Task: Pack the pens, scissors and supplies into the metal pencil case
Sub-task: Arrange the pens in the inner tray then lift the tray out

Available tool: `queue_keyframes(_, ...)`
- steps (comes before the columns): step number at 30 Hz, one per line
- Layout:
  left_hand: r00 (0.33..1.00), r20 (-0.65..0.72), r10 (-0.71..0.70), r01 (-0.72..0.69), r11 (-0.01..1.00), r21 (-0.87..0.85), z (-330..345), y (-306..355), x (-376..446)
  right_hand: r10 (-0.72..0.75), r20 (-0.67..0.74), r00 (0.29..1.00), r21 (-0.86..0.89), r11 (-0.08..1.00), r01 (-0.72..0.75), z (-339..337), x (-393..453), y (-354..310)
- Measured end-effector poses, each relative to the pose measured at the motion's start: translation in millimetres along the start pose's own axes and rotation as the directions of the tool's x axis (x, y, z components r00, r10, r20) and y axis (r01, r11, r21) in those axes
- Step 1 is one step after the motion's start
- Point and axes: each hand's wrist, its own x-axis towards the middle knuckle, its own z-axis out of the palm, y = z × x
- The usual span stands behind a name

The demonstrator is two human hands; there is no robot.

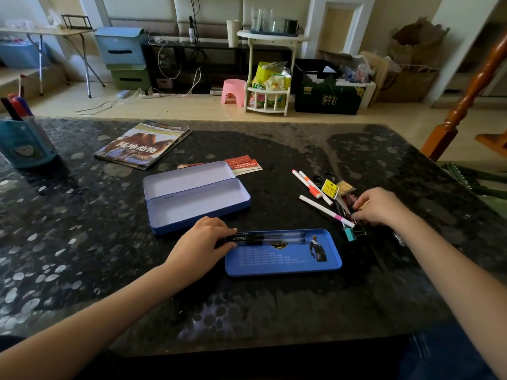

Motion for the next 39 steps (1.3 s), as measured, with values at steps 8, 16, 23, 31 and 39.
queue_keyframes(8,1.0,-0.012,-0.019,0.019,1.0,-0.019,2.7,2.0,-1.4,0.151,0.122,0.981,0.228,0.958,-0.176,17.5,-0.3,-12.9)
queue_keyframes(16,0.996,-0.085,-0.004,-0.001,0.998,-0.059,-0.2,6.4,-2.5,-0.181,-0.377,0.908,0.209,0.939,0.274,1.7,-33.7,-31.4)
queue_keyframes(23,0.989,-0.032,-0.147,0.111,0.855,-0.507,-15.2,33.5,-4.0,-0.532,-0.264,0.805,0.234,0.774,0.588,21.5,-102.9,-67.7)
queue_keyframes(31,0.867,0.28,-0.413,0.412,0.276,-0.869,-21.1,35.9,-2.5,-0.698,0.295,0.653,0.206,0.713,0.67,55.8,-120.7,-72.2)
queue_keyframes(39,0.894,0.215,-0.394,0.383,0.419,-0.823,-23.6,32.6,-1.1,-0.628,0.409,0.662,0.4,0.776,0.488,43.9,-109.4,-69.8)
